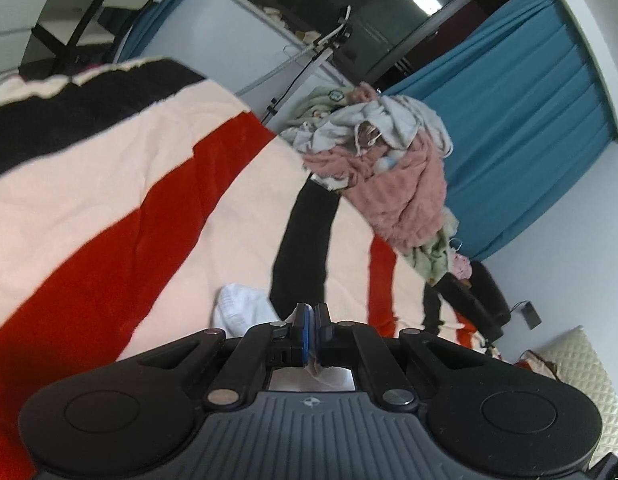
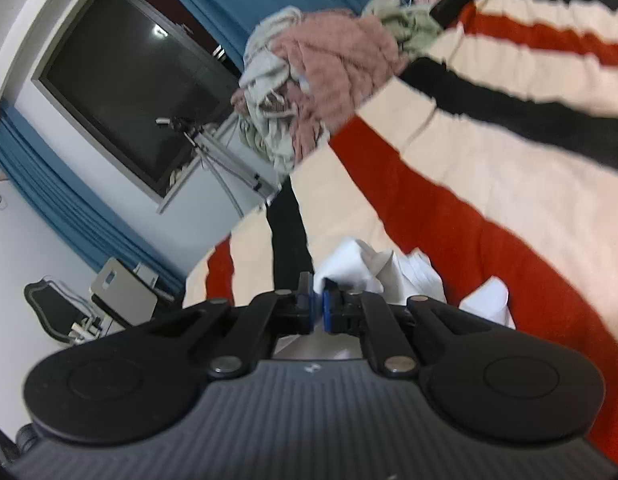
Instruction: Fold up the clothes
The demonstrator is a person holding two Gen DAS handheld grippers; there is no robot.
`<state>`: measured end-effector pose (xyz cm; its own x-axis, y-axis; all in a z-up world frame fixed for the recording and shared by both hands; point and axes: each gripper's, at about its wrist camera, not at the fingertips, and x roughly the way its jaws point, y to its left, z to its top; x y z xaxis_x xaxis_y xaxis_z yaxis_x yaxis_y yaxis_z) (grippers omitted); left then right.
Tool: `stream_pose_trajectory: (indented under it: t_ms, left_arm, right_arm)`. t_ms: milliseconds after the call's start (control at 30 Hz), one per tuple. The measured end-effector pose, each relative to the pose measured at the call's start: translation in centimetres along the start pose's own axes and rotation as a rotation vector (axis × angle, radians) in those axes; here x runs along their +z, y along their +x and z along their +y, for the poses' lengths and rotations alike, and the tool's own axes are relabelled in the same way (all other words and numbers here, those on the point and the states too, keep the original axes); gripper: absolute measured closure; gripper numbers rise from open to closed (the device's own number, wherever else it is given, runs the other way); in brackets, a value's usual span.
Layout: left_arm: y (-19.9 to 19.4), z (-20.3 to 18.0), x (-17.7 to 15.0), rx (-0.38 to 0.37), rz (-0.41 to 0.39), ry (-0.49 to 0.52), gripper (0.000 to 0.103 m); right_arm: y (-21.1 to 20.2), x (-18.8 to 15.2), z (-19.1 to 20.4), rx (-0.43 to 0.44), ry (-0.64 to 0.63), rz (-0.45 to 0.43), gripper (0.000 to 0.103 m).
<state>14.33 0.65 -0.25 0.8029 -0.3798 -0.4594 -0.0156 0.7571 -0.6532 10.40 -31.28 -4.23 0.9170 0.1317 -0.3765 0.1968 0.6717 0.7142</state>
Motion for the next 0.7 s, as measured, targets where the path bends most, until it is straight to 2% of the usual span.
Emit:
stream_pose_trajectory:
  t_ms: [100, 200, 233, 267, 300, 333, 367, 400, 433, 533, 633, 700]
  left_arm:
    - [2.6, 1.3, 0.0, 0.008, 0.01, 0.003, 0.1]
    - [4.5, 1.3, -0.1, 0.029, 0.018, 0.087, 0.099]
    - [5.1, 1.3, -0.1, 0.034, 0.023, 0.115, 0.098]
    - [5.3, 1.2, 0.0, 0.038, 0.034, 0.139, 0.096]
    - [5.5, 1.1, 0.0, 0.042, 0.046, 0.162, 0.083]
    - [5.6, 1.0, 0.1, 0.043, 0.052, 0.187, 0.058]
    - [5.5, 0.7, 0.1, 0.039, 0.047, 0.215, 0.043]
    - [5.3, 0.5, 0.2, 0.032, 0.037, 0.244, 0.023]
    - [5.0, 0.2, 0.0, 0.021, 0.016, 0.273, 0.019]
    - [5.1, -0.9, -0.7, 0.006, 0.019, 0.345, 0.019]
    - [6.2, -1.5, -2.1, 0.015, 0.066, 0.403, 0.019]
    - [7.5, -1.8, -3.0, 0.07, 0.094, 0.454, 0.019]
  right_arm:
    - [2.2, -0.3, -1.7, -0.002, 0.023, 0.049, 0.094]
    - [3.7, 0.0, -1.5, -0.013, -0.021, 0.082, 0.091]
    - [4.0, 0.1, -1.2, -0.021, -0.052, 0.099, 0.089]
    - [4.3, 0.2, -0.9, -0.027, -0.082, 0.115, 0.081]
    - [4.3, 0.3, -0.8, -0.009, -0.089, 0.129, 0.073]
    - [4.3, 0.4, -0.6, 0.009, -0.097, 0.143, 0.056]
    - [4.3, 0.5, -0.5, 0.027, -0.105, 0.156, 0.04]
    - [4.2, 0.4, -0.4, 0.048, -0.114, 0.157, 0.033]
    - [4.3, 0.3, -0.3, 0.059, -0.126, 0.159, 0.028]
    - [4.7, -0.2, 0.2, 0.054, -0.192, 0.173, 0.029]
    - [5.2, -0.9, 1.3, 0.022, -0.328, 0.167, 0.045]
    - [6.1, -1.3, 1.7, -0.037, -0.415, 0.156, 0.048]
